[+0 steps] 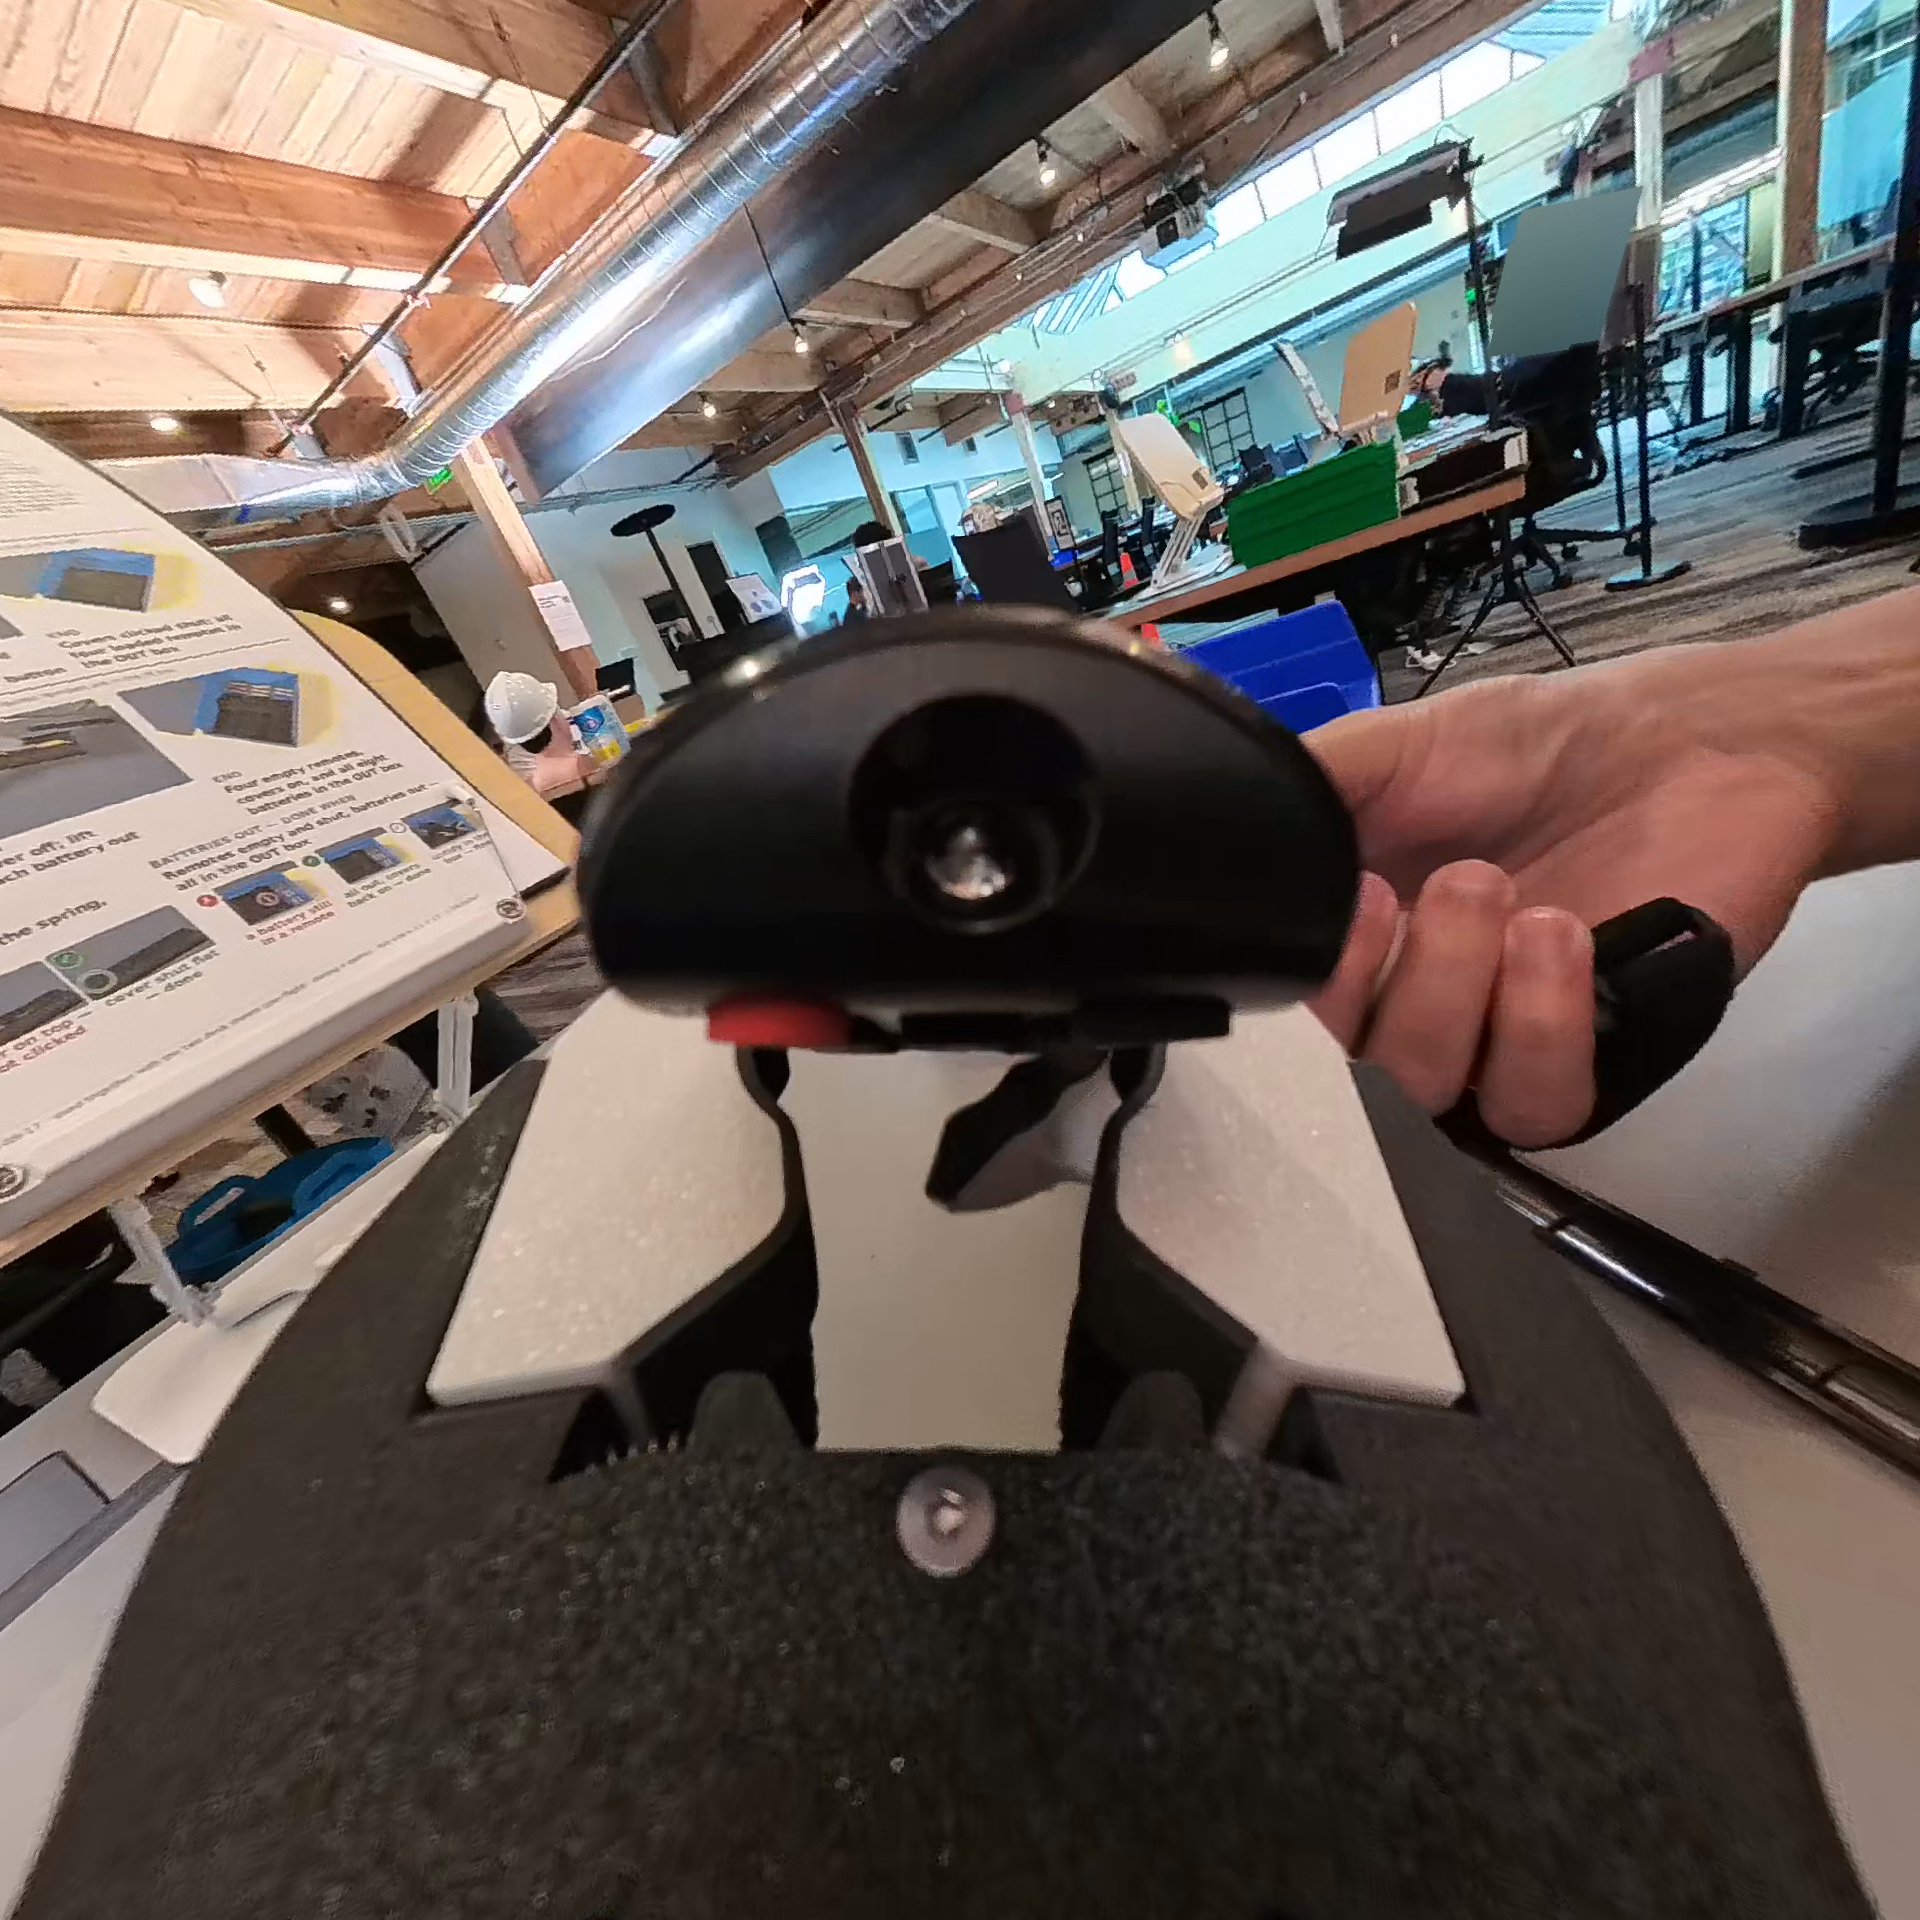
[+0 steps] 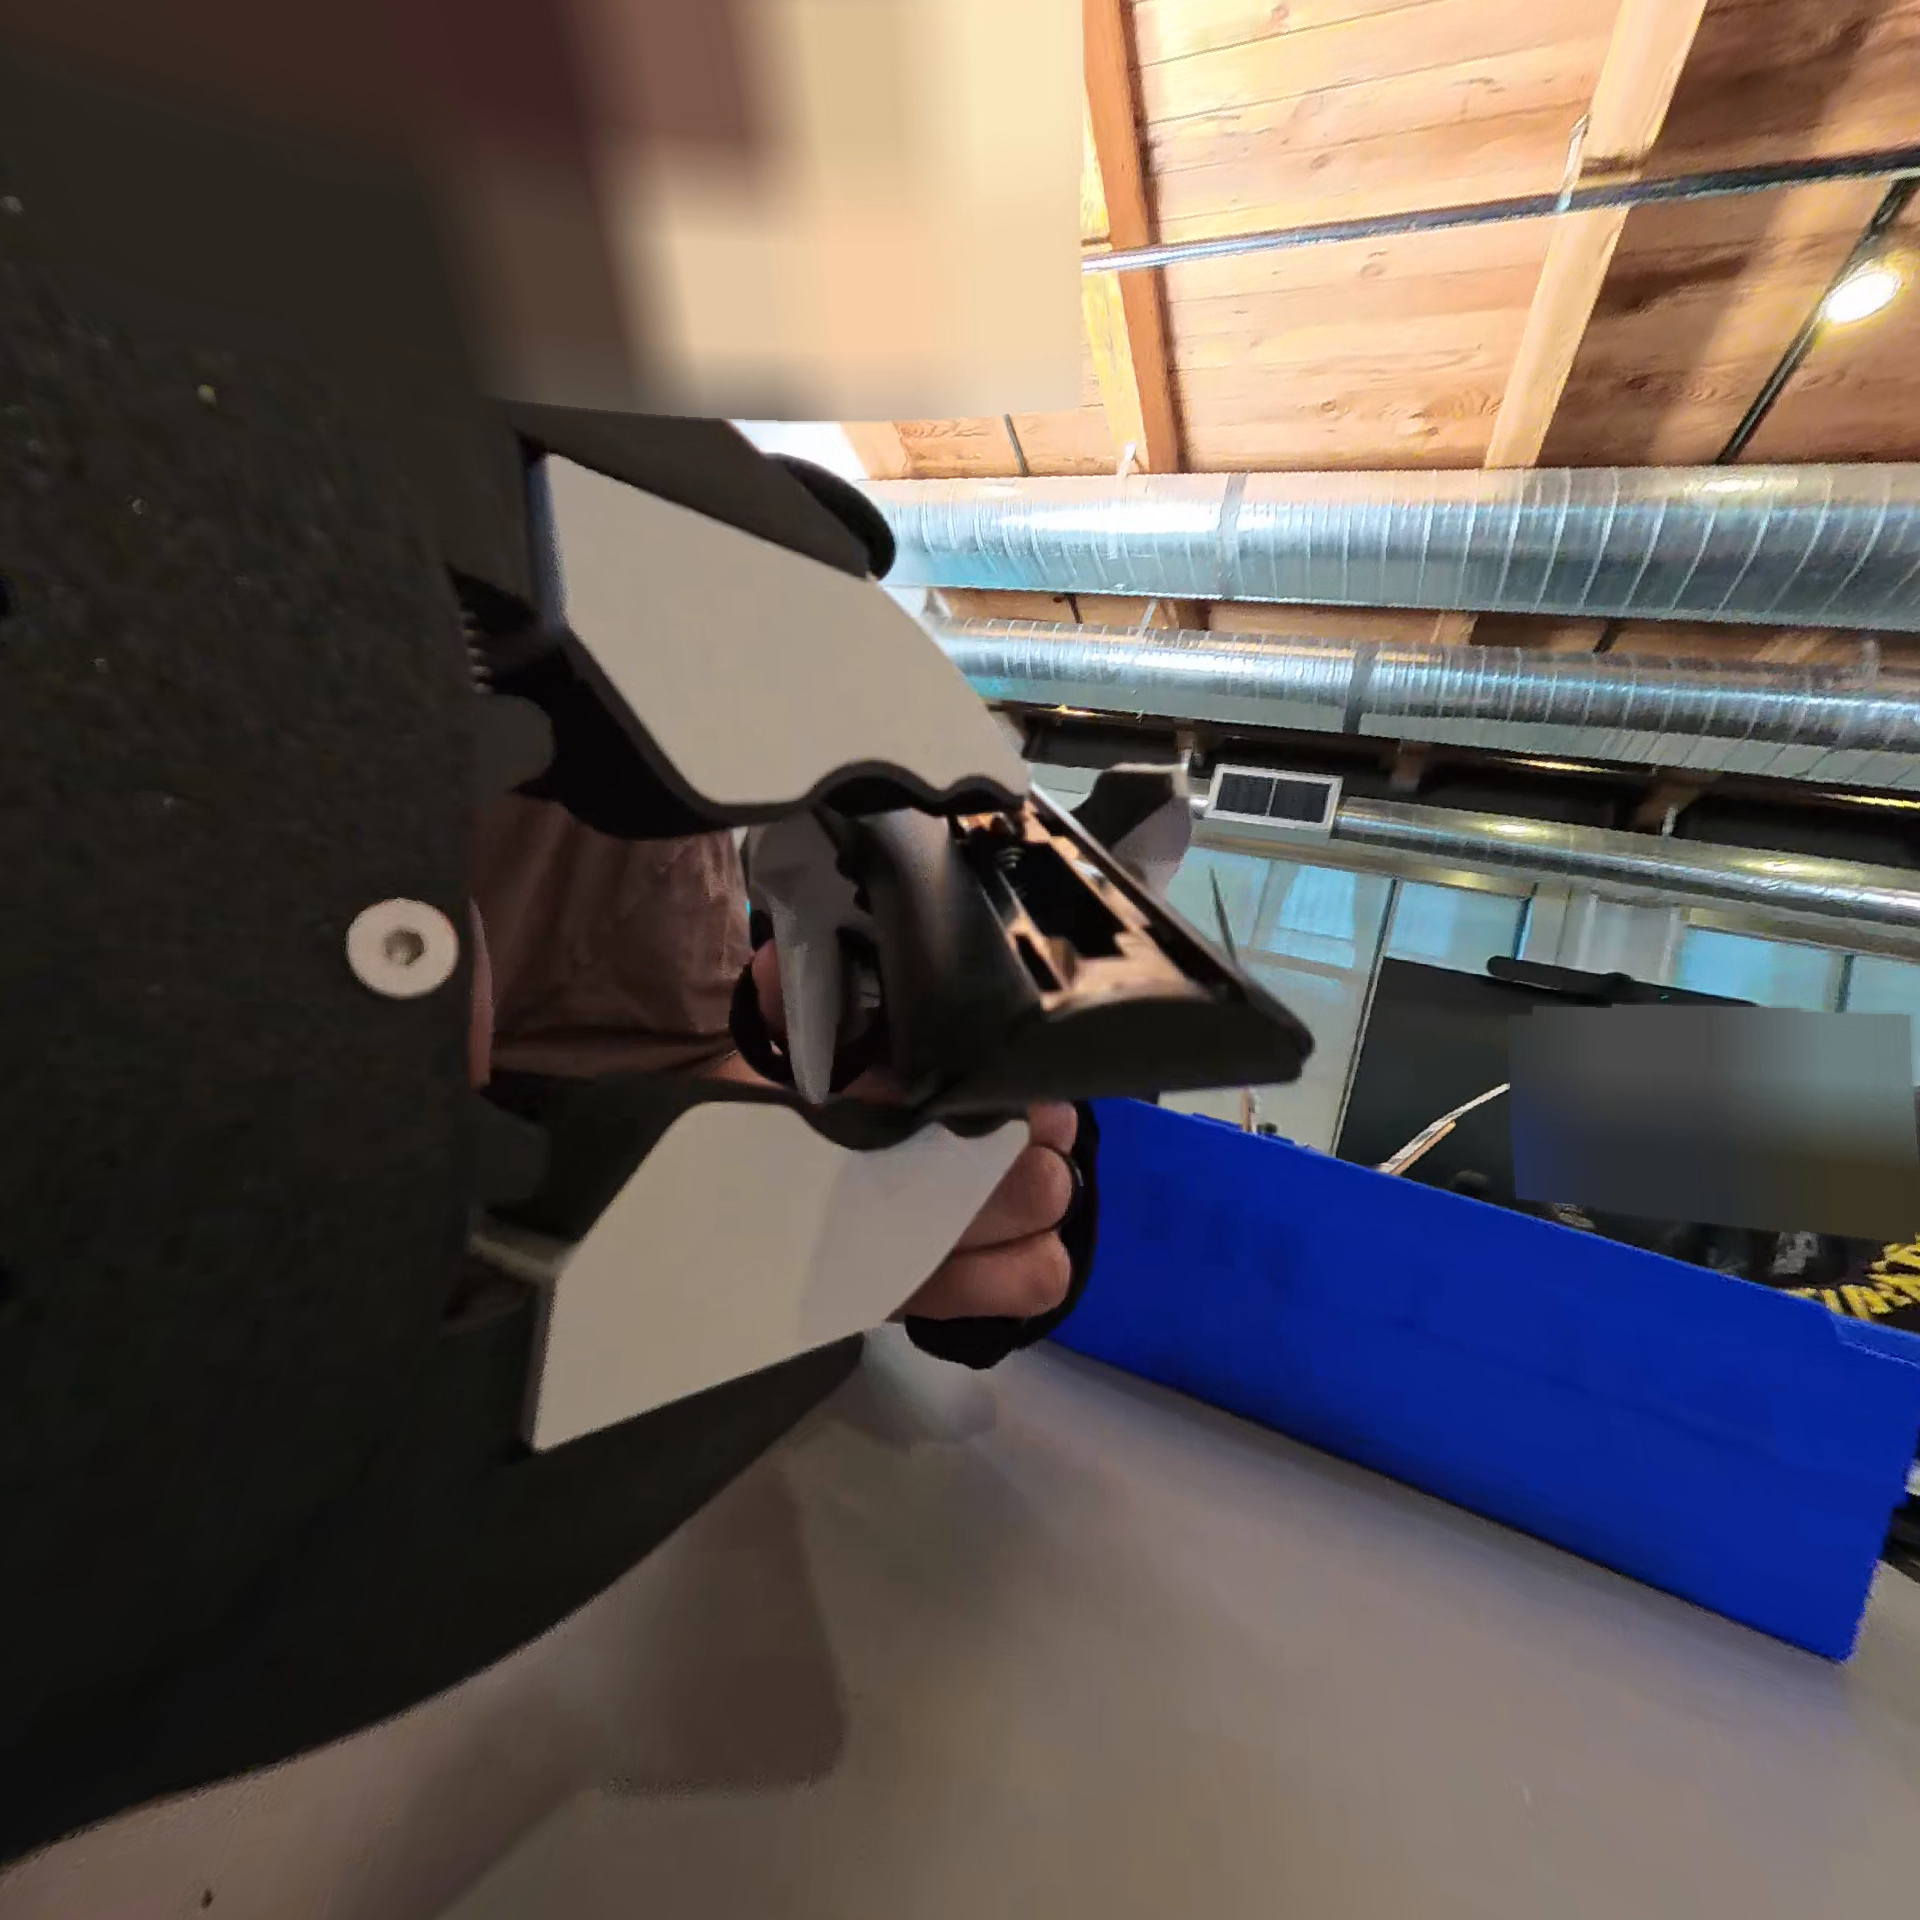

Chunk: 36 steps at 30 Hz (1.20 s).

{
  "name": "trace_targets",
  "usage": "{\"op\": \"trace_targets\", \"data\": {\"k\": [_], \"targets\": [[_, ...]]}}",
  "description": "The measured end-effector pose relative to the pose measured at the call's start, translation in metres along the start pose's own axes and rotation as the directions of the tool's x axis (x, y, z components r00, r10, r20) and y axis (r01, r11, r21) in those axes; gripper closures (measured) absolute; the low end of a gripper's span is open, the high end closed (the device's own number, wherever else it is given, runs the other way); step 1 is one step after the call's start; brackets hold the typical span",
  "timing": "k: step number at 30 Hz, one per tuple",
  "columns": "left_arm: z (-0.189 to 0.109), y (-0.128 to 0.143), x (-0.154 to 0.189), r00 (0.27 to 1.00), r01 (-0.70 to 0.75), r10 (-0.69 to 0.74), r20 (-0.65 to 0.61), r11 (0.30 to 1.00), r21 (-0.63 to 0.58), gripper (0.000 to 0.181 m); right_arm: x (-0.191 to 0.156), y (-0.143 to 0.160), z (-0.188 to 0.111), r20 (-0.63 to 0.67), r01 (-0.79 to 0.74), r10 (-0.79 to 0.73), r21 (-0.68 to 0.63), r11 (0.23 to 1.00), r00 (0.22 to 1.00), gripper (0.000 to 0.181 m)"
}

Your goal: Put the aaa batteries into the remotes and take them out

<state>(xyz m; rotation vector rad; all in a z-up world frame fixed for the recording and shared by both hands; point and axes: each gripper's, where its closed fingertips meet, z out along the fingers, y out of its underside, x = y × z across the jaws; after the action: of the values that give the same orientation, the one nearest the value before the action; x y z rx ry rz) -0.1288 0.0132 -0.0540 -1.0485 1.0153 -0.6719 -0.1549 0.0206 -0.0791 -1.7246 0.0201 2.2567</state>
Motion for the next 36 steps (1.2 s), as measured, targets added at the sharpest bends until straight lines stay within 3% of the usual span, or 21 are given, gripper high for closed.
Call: {"op": "trace_targets", "data": {"k": [5,6,9,13,16,26,32,36], "targets": [[0.000,0.004,-0.002,1.000,0.011,-0.011,-0.004,1.000,-0.013,0.121,-0.007,-0.004,-0.004,0.012,0.025,-0.025,0.003,1.000,1.000,0.144],[0.000,0.004,-0.002,1.000,0.011,-0.011,-0.005,1.000,-0.014,0.084,-0.007,-0.004,-0.004,0.013,0.029,-0.029,-0.001,1.000,0.999,0.143],[0.001,0.005,-0.002,1.000,0.008,-0.008,-0.007,1.000,-0.021,0.081,-0.007,-0.005,-0.005,0.009,0.033,-0.033,-0.003,0.999,0.999,0.147],[0.001,0.006,-0.001,1.000,0.009,-0.010,-0.008,1.000,-0.027,0.082,-0.007,-0.005,-0.005,0.018,0.017,-0.017,-0.003,1.000,1.000,0.148],[0.001,0.009,-0.002,1.000,0.012,-0.013,-0.006,0.999,-0.045,0.121,-0.008,-0.007,-0.007,0.006,0.040,-0.040,0.010,0.999,0.999,0.151],[0.002,0.008,-0.002,1.000,0.003,-0.004,-0.001,0.999,-0.045,0.121,-0.009,-0.008,-0.008,0.013,0.060,-0.060,-0.005,0.998,0.998,0.150],[-0.003,0.005,-0.011,0.999,0.024,-0.024,0.021,0.999,-0.027,0.122,0.016,-0.023,-0.024,-0.152,0.187,-0.186,-0.007,0.982,0.971,0.117],[-0.001,0.008,-0.008,0.999,0.042,-0.043,-0.010,0.999,-0.035,0.122,0.014,-0.024,-0.022,-0.220,0.329,-0.336,-0.070,0.942,0.916,0.111]]}}
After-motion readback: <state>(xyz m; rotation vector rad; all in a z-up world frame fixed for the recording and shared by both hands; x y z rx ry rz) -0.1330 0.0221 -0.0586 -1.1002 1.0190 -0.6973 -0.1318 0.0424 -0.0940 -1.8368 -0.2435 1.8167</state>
